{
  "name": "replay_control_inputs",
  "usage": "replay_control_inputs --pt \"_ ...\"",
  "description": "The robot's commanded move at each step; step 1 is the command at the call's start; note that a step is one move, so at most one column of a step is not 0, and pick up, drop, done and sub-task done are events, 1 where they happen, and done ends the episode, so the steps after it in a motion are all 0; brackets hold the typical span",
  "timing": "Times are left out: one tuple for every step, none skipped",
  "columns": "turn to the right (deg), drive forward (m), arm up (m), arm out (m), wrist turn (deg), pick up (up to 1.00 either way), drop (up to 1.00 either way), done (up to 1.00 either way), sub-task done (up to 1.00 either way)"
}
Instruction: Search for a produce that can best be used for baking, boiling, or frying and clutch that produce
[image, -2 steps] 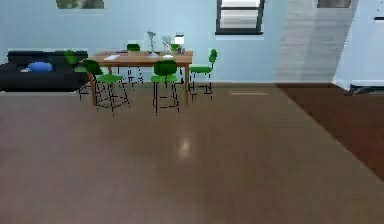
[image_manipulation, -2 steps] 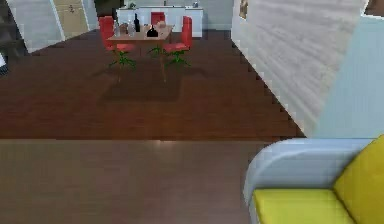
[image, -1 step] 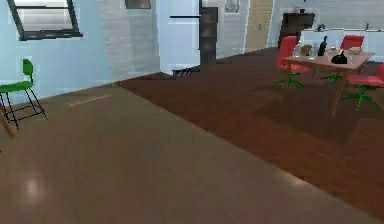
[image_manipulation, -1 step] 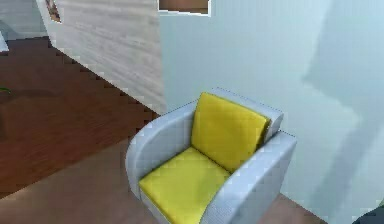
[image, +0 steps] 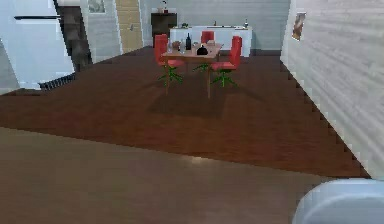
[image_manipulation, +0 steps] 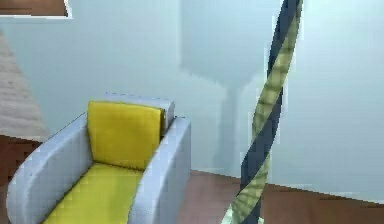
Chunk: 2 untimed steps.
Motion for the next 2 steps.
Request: replay_control_inputs --pt "0.0 1.0 0.0 0.0 0.0 0.0 0.0 0.0 0.0" --pt "0.0 1.0 0.0 0.0 0.0 0.0 0.0 0.0 0.0"
